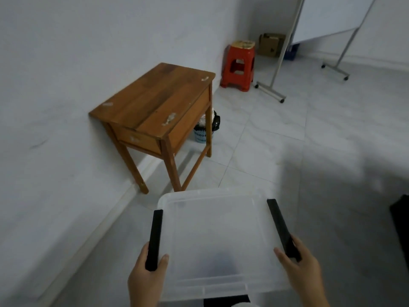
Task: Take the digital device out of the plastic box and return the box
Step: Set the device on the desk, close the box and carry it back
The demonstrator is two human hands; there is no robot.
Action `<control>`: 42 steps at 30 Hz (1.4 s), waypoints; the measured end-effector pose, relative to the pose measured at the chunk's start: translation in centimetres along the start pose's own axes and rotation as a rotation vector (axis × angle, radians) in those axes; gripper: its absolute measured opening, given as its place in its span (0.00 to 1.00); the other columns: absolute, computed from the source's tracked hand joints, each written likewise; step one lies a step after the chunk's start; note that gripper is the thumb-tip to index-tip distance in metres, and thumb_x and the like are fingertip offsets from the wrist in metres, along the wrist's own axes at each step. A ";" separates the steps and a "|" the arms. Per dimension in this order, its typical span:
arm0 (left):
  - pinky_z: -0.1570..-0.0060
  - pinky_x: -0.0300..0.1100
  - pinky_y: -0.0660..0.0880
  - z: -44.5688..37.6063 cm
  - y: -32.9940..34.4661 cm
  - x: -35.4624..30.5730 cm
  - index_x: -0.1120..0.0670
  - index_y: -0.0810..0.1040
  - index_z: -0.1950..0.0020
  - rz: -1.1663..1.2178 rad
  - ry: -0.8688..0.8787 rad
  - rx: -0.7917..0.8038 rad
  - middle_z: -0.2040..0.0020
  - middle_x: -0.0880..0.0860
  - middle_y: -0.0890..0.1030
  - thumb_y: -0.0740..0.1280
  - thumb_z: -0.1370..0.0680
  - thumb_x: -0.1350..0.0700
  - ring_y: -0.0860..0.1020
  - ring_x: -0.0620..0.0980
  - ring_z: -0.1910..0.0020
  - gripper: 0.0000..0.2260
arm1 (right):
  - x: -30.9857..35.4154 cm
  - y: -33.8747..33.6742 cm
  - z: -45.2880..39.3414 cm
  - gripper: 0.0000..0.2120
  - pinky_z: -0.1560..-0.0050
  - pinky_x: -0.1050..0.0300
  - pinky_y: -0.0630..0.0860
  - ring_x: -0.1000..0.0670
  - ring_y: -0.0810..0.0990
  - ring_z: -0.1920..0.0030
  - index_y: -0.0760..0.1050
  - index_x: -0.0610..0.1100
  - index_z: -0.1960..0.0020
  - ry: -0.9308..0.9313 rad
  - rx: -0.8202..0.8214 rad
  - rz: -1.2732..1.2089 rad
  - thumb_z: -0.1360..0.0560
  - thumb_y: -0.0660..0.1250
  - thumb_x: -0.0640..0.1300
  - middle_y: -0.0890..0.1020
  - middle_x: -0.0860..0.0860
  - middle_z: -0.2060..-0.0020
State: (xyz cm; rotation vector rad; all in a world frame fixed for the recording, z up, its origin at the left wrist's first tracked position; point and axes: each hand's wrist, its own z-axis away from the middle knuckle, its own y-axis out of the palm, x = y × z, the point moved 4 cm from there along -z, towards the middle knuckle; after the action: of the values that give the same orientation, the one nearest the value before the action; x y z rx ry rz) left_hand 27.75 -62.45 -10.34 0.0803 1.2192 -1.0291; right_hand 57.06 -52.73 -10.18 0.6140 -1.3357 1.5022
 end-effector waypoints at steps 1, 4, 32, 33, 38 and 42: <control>0.38 0.51 0.68 -2.1 1.7 -2.3 0.57 0.70 0.35 -0.010 0.005 0.010 0.41 0.61 0.78 0.70 0.30 0.60 0.75 0.60 0.43 0.24 | 1.4 0.4 -3.0 0.25 0.51 0.62 0.69 0.48 0.75 0.50 0.71 0.34 0.38 0.002 -0.007 -0.004 0.34 0.71 0.32 0.79 0.36 0.46; 0.37 0.51 0.68 -7.4 5.9 -9.1 0.56 0.69 0.35 0.002 0.035 0.024 0.41 0.60 0.77 0.70 0.30 0.60 0.74 0.60 0.42 0.24 | 5.8 1.1 -10.9 0.25 0.58 0.71 0.71 0.47 0.75 0.50 0.71 0.36 0.38 -0.004 -0.069 -0.014 0.34 0.71 0.32 0.79 0.36 0.45; 0.46 0.51 0.69 -50.2 17.6 -45.1 0.55 0.69 0.35 0.153 0.064 -0.395 0.50 0.52 0.73 0.65 0.26 0.57 0.73 0.57 0.46 0.19 | 46.0 31.6 -61.4 0.25 0.40 0.53 0.70 0.43 0.75 0.39 0.67 0.41 0.34 -0.411 0.341 0.143 0.29 0.68 0.41 0.76 0.41 0.38; 0.49 0.48 0.68 -50.6 16.8 -44.9 0.56 0.69 0.35 0.150 0.038 -0.466 0.50 0.53 0.74 0.65 0.26 0.57 0.73 0.57 0.46 0.19 | 47.2 34.1 -62.1 0.25 0.39 0.51 0.70 0.42 0.74 0.39 0.66 0.41 0.34 -0.451 0.422 0.166 0.29 0.67 0.41 0.76 0.41 0.38; 0.48 0.49 0.69 -51.6 13.9 -44.4 0.58 0.70 0.36 0.164 -0.070 -0.742 0.51 0.54 0.75 0.66 0.26 0.58 0.72 0.53 0.50 0.19 | 52.5 44.2 -63.2 0.23 0.46 0.54 0.72 0.43 0.76 0.44 0.67 0.42 0.34 -0.637 0.744 0.249 0.28 0.66 0.41 0.78 0.43 0.44; 0.52 0.48 0.69 -52.6 12.2 -43.9 0.60 0.71 0.38 0.167 -0.126 -0.891 0.51 0.56 0.77 0.66 0.26 0.59 0.72 0.53 0.53 0.18 | 55.2 50.3 -62.6 0.20 0.50 0.57 0.69 0.49 0.72 0.52 0.69 0.38 0.37 -0.736 0.927 0.284 0.27 0.65 0.40 0.76 0.45 0.52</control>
State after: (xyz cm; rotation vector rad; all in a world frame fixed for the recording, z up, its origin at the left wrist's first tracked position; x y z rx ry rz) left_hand -1.24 0.27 -1.93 -0.5584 1.4278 -0.2770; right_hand 5.73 29.60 -0.86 1.7497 -1.2002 2.2521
